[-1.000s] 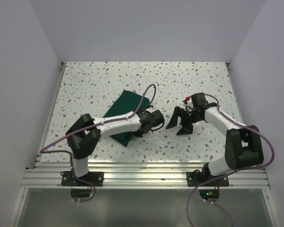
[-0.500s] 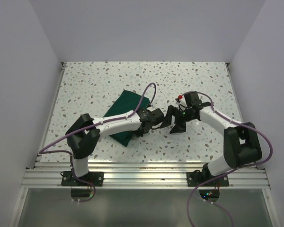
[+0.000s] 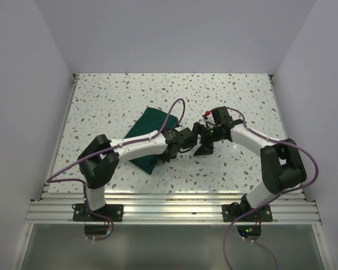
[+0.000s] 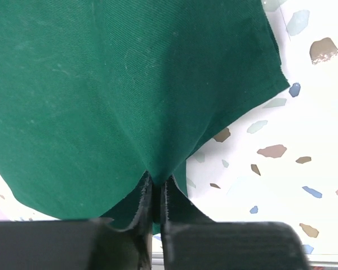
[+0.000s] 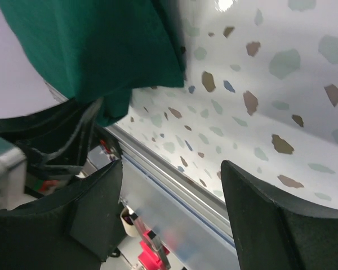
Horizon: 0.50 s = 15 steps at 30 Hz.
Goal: Prepare the surgical pack
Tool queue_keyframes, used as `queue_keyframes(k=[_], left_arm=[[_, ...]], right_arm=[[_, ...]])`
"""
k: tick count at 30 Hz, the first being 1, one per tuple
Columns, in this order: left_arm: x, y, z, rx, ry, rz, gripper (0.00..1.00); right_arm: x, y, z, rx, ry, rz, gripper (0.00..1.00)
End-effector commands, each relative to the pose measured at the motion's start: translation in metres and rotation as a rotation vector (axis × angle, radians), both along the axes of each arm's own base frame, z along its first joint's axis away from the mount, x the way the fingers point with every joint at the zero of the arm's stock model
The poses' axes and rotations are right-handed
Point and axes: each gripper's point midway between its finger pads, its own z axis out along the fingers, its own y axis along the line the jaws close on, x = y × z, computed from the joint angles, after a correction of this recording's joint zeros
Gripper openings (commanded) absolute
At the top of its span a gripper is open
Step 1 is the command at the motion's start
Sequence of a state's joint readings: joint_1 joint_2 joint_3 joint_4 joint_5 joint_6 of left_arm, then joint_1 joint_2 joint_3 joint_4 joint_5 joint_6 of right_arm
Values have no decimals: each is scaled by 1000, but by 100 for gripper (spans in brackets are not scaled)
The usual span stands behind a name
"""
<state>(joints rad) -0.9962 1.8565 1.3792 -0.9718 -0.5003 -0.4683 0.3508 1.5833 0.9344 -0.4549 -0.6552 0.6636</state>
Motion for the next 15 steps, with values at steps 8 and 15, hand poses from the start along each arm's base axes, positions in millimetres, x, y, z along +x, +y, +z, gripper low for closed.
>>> queue_keyframes(k=[8, 15], left_arm=[[10, -9, 28, -132, -48, 13, 0], [10, -14, 39, -182, -63, -10, 0]], right_arm=[[41, 48, 24, 202, 17, -129, 44], [49, 79, 17, 224, 36, -138, 26]])
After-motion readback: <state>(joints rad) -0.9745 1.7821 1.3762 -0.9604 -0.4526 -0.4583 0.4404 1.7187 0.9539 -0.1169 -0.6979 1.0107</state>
